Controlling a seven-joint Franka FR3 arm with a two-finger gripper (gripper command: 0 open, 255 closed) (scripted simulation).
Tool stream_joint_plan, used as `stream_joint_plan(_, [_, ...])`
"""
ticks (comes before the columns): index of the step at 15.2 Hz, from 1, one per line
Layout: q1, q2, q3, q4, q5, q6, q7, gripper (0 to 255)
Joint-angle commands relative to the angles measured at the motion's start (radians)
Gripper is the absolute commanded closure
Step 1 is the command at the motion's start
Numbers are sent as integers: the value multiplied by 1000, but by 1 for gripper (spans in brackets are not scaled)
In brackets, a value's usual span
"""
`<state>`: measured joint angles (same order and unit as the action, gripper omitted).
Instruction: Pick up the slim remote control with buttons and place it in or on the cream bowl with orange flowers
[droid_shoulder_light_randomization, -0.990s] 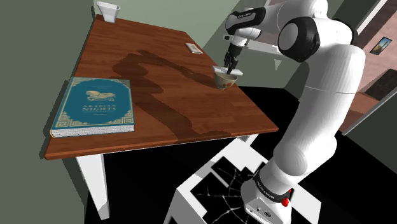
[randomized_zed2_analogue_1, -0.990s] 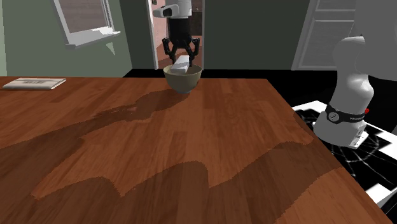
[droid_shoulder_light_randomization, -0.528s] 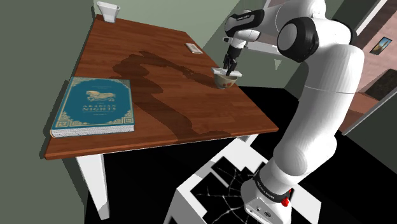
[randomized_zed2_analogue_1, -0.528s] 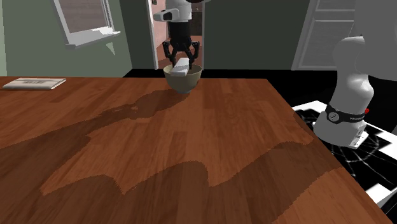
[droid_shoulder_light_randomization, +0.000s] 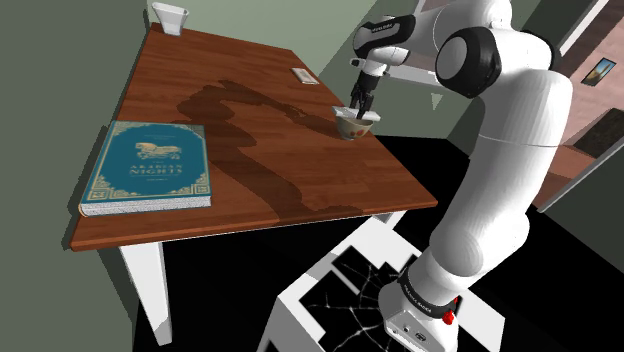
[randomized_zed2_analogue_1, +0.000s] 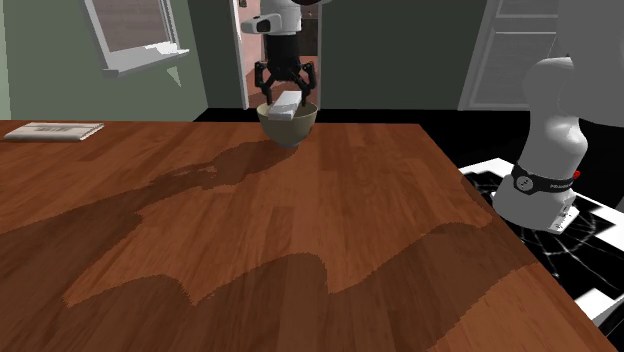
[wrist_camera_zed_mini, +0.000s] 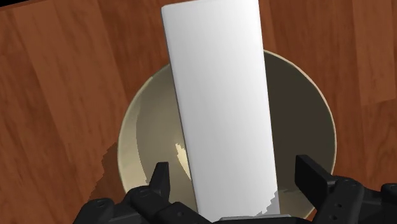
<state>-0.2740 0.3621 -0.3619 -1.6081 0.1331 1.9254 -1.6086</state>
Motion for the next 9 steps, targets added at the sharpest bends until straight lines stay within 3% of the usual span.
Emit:
stream_joint_plan(1, [-1,-6,-2,25,-3,-31,2,0])
stream_joint_plan(4, [-4,-16,-5,106,-9,-120,7,0])
stream_joint_plan(9, [-4,-16,-5,106,-9,-120,7,0])
